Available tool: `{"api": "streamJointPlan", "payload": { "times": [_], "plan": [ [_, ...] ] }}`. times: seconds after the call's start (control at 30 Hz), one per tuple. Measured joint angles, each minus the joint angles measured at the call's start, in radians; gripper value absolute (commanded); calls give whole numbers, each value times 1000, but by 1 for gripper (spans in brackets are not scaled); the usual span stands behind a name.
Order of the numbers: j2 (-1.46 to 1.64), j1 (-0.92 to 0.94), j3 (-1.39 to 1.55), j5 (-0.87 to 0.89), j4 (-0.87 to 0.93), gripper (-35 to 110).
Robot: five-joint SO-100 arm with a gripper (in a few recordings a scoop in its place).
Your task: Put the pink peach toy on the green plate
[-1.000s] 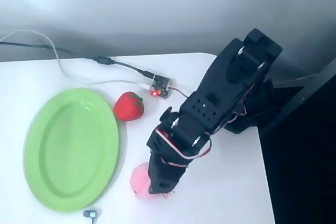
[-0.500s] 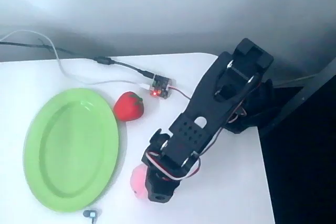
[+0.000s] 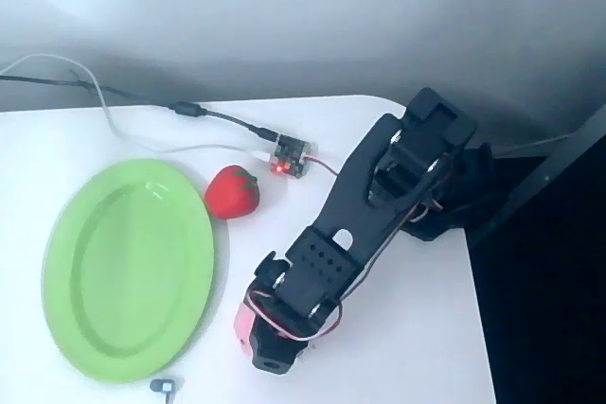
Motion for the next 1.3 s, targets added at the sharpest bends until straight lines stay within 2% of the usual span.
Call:
{"api": "streamJointPlan", "payload": {
  "times": [0.23, 0.43, 0.77, 0.93, 1.1, 1.3],
  "plan": [
    [-34, -2, -8, -6, -26, 25],
    [-51, 2, -15, -8, -26, 0],
    [-61, 3, -21, -25, -26, 0],
    [32, 35, 18, -71, -28, 0],
    [224, 160, 41, -146, -26, 0],
    [403, 362, 58, -324, -26, 0]
  ]
}}
